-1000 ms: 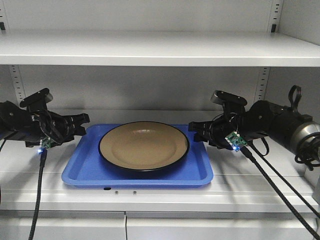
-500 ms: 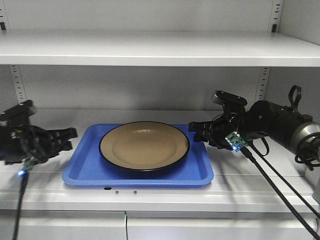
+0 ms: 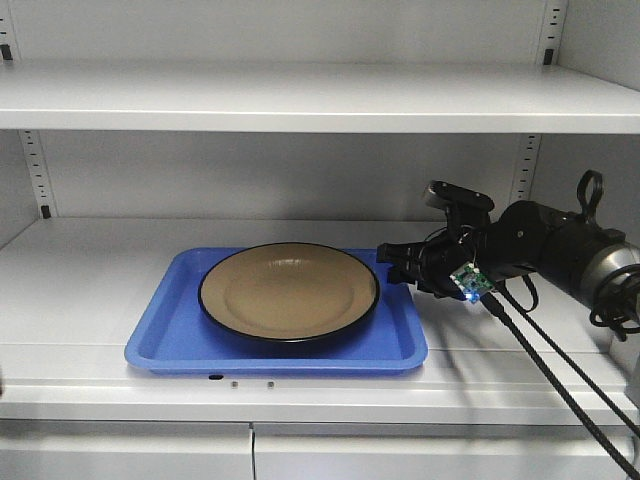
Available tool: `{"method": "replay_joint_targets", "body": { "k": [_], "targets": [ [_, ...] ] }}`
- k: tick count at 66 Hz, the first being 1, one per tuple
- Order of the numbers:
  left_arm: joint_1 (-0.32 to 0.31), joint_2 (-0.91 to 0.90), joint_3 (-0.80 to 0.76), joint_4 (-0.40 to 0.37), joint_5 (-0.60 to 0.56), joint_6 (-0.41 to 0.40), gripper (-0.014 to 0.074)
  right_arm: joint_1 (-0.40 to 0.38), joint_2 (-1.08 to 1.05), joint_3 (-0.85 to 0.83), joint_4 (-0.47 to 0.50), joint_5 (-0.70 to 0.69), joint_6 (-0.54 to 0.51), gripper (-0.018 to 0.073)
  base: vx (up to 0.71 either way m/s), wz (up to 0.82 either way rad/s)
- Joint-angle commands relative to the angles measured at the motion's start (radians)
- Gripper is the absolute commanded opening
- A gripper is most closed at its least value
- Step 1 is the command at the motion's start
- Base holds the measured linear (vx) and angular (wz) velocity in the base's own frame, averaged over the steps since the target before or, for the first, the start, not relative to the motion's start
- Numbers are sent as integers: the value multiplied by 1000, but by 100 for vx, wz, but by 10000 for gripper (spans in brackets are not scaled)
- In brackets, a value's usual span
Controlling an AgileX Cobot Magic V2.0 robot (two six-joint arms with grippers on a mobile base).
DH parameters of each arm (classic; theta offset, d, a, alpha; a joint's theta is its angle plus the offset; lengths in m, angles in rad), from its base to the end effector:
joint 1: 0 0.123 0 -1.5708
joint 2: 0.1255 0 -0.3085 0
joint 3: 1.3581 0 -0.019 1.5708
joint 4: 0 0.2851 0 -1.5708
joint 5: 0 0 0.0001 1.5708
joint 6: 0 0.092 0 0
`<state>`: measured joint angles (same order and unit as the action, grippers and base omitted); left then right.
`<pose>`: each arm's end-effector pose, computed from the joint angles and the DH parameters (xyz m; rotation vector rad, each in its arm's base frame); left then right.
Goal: Place disk in tray to left cabinet
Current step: 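Open the left gripper and withdraw it from the tray, then open the right gripper and withdraw it from the tray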
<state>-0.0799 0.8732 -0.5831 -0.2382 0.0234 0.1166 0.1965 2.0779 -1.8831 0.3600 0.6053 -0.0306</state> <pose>0.2050 -0.0169 0.3229 -0.0335 1.7986 -0.1490 0.5238 0.1231 0.3032 -0.0265 2.2803 0.4748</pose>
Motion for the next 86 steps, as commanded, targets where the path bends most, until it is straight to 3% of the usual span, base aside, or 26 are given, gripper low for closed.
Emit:
{"method": "replay_joint_targets", "body": {
  "k": [1,3,10,22,37,43,86],
  "targets": [
    [17,-105,87,48,-117,-7,28,0,-69,-34,6,-70,-1,378,0,0],
    [27,-137,125,55,-118,-7,-8,0,-69,-34,6,-70,-1,378,0,0],
    [69,-264,262,96,-118,-7,-7,0,-69,-34,6,-70,-1,378,0,0],
    [89,-498,438,253,-113,-7,-6,0,-69,-34,6,-70,-1,378,0,0],
    [89,-791,636,253,-110,-8,-6,0,-69,-34,6,-70,-1,378,0,0],
    [89,-913,627,253,24,-7,-6,0,-69,-34,7,-70,-1,378,0,0],
    [89,-876,629,253,69,-7,-6,0,-67,-34,10,-47,-1,378,0,0]
  ]
}}
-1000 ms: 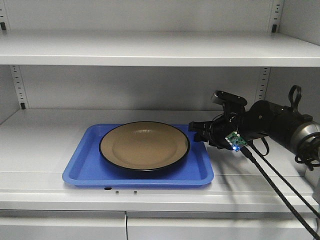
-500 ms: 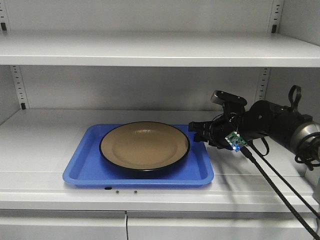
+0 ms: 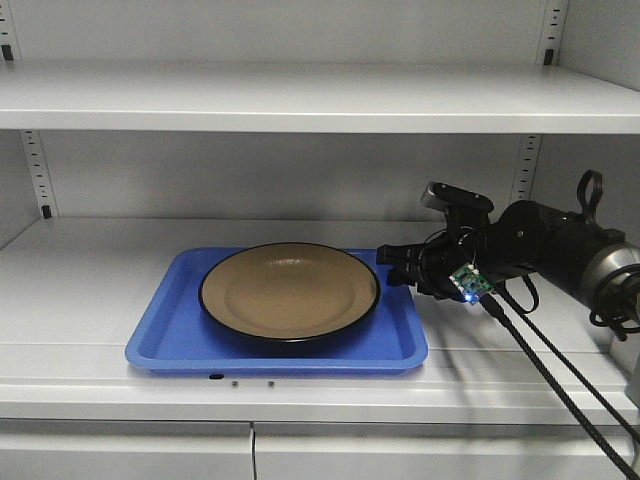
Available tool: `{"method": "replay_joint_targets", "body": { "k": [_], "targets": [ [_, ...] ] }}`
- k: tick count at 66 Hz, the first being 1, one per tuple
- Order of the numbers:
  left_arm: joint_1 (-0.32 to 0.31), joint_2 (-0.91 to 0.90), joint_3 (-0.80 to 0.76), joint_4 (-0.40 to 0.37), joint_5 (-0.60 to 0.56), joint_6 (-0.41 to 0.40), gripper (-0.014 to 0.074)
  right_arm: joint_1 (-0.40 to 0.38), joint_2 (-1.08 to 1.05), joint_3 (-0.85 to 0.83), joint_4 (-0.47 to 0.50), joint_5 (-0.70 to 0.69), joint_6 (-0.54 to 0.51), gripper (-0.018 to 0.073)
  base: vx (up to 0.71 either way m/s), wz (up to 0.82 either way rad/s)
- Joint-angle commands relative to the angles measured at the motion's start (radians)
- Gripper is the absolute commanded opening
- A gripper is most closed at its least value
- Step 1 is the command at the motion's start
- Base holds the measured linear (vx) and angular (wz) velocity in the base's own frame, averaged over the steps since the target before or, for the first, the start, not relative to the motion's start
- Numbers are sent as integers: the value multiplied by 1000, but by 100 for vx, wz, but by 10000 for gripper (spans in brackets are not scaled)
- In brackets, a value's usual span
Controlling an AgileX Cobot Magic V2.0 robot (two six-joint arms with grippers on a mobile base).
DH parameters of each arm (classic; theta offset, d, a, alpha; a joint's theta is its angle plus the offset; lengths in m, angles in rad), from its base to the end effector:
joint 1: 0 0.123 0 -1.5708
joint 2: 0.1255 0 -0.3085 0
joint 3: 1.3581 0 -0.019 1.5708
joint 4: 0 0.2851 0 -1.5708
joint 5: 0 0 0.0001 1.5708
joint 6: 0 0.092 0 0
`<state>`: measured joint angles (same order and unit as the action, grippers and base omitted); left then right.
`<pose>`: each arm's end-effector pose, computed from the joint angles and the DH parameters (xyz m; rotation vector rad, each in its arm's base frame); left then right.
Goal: Place disk in tray to left cabinet
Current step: 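Open the right gripper and withdraw it from the tray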
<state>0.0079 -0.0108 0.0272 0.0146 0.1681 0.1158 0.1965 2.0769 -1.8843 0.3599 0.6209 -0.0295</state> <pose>0.0681 0.0008 0.1884 0.1002 1.6662 0.1065 0.5227 0.1233 0.3031 -0.0296 2.2934 0.4774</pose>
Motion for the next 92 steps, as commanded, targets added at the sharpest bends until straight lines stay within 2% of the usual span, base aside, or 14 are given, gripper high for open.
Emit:
{"method": "replay_joint_targets", "body": {
  "k": [1,16,23,29,36,44,54,63,75,81,92],
  "targets": [
    [1,8,19,0,-76,-6,-6,0,-66,-33,10,-63,-2,378,0,0],
    [1,8,19,0,-76,-6,-6,-9,-77,-33,10,-60,-22,378,0,0],
    [1,8,19,0,-76,-6,-6,-31,-100,-33,25,8,-25,378,0,0],
    [1,8,19,0,-76,-6,-6,-36,-160,25,7,-1,-32,378,0,0],
    [1,8,19,0,-76,-6,-6,-36,-277,225,0,-165,-37,365,0,0],
    [1,8,19,0,-76,-6,-6,-35,-475,555,17,-388,-32,336,0,0],
    [1,8,19,0,-76,-6,-6,-38,-732,856,27,-474,-34,276,0,0],
    [1,8,19,0,-76,-6,-6,-38,-990,1086,-65,-540,-24,198,0,0],
    [1,8,19,0,-76,-6,-6,-38,-1286,1389,-246,-677,129,64,0,0],
    [1,8,19,0,-76,-6,-6,-38,-1402,1518,-337,-711,151,-8,0,0],
    [1,8,19,0,-76,-6,-6,-38,-1574,1727,-440,-775,148,-7,0,0]
  ]
}}
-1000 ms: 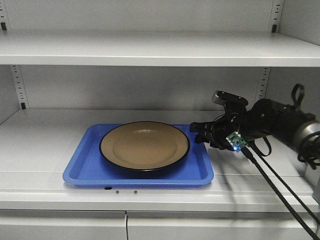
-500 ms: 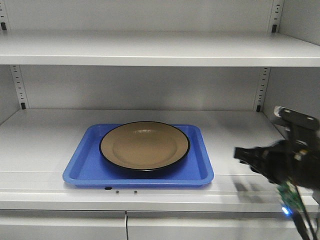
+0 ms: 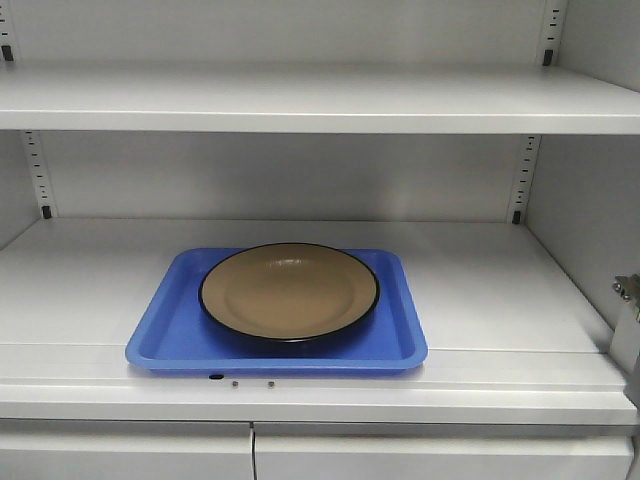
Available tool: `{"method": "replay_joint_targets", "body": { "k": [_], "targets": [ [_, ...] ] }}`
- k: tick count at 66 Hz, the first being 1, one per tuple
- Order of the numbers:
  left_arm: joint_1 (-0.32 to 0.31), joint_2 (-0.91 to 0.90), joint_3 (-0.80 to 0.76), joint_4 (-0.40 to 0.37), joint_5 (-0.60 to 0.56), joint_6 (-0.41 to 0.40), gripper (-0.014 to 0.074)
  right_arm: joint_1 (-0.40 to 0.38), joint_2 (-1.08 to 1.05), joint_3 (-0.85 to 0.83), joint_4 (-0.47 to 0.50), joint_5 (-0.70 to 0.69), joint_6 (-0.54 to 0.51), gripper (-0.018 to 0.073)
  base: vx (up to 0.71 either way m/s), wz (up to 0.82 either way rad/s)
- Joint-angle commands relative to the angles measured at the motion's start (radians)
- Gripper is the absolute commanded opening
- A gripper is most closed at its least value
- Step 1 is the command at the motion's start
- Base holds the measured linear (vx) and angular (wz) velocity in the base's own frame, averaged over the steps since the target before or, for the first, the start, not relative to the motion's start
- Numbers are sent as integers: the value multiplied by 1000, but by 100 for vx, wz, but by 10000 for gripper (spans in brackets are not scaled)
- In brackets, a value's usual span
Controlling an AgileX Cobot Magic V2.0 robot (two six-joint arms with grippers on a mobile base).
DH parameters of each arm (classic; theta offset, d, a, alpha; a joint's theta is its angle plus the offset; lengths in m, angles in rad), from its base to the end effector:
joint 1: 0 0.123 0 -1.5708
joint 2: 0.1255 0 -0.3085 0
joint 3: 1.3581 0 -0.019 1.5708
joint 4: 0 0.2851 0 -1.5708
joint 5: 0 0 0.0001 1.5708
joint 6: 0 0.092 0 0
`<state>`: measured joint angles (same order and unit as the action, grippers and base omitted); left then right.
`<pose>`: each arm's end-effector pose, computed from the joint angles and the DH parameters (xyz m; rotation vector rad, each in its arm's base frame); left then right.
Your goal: Place disk in tray to left cabinet
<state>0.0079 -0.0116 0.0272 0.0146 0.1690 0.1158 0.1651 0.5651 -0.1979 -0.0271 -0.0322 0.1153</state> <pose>0.0681 0.0008 0.1884 0.1002 1.6663 0.1065 0.1288 0.0215 0.2363 -0.0707 1.8209 0.1800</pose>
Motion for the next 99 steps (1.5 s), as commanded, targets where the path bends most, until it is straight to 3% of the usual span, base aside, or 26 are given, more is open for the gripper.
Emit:
{"method": "replay_joint_targets", "body": {
  "k": [1,17,23,29,38,54,99],
  "targets": [
    [1,9,19,0,-77,-6,-6,-6,-74,55,-57,-126,3,-6,0,0],
    [1,9,19,0,-77,-6,-6,-6,-304,250,-73,-140,-19,-5,0,0],
    [1,9,19,0,-77,-6,-6,-8,-396,248,-75,-8,-19,-5,0,0],
    [1,9,19,0,-76,-6,-6,-50,-485,248,-72,79,-16,-5,0,0],
    [1,9,19,0,-76,-6,-6,-119,-586,249,-68,102,-16,-5,0,0],
    [1,9,19,0,-74,-6,-6,-167,-587,249,-70,89,-16,-5,0,0],
    [1,9,19,0,-74,-6,-6,-166,-587,249,-69,99,-16,-5,0,0]
  ]
}}
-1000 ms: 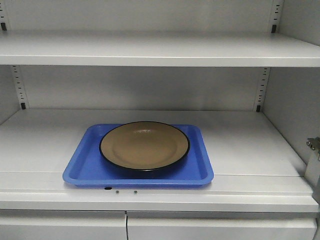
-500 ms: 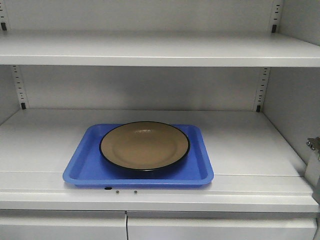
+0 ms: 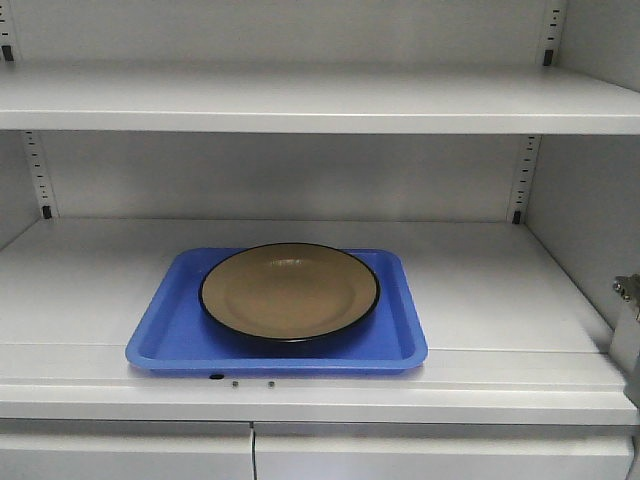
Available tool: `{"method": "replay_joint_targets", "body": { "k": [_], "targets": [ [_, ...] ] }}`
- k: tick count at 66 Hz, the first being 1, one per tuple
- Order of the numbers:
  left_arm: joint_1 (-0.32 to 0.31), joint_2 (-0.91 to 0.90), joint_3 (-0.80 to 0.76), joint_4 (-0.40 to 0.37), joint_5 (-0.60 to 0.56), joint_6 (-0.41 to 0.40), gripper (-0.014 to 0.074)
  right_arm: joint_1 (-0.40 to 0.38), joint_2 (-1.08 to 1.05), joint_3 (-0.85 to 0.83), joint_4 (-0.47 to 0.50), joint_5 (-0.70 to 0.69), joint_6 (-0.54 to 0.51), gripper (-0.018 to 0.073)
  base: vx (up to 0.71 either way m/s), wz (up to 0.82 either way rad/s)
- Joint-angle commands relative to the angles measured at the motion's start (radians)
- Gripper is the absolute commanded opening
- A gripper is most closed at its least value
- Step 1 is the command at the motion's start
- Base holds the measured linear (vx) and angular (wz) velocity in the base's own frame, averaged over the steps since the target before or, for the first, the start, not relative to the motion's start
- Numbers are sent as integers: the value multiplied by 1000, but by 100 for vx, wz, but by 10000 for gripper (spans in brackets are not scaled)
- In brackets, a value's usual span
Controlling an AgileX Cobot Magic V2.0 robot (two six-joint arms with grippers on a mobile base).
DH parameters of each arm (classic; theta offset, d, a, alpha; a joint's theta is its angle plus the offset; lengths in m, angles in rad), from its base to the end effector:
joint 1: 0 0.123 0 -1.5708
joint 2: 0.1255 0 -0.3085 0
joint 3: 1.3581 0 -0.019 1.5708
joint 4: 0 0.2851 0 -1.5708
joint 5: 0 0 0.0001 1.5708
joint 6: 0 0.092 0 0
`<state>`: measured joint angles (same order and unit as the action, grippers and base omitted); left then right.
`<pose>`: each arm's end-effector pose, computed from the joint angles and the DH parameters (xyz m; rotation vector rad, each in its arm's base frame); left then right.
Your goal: Place disk in tray to left cabinet
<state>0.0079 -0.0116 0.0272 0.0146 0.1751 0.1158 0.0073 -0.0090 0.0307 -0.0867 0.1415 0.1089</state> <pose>0.0680 0.0008 0.1878 0.1004 1.6724 0.1063 0.0686 -0.0006 0.1894 0.0223 1.6461 0.0131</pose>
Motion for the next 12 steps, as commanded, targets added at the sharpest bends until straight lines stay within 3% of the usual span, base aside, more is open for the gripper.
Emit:
{"method": "replay_joint_targets", "body": {
  "k": [1,12],
  "targets": [
    [1,9,19,0,-80,-6,-6,-8,-13,20,-9,-74,-9,-5,0,0],
    [1,9,19,0,-80,-6,-6,-8,-13,20,-9,-73,-9,-5,0,0]
  ]
}}
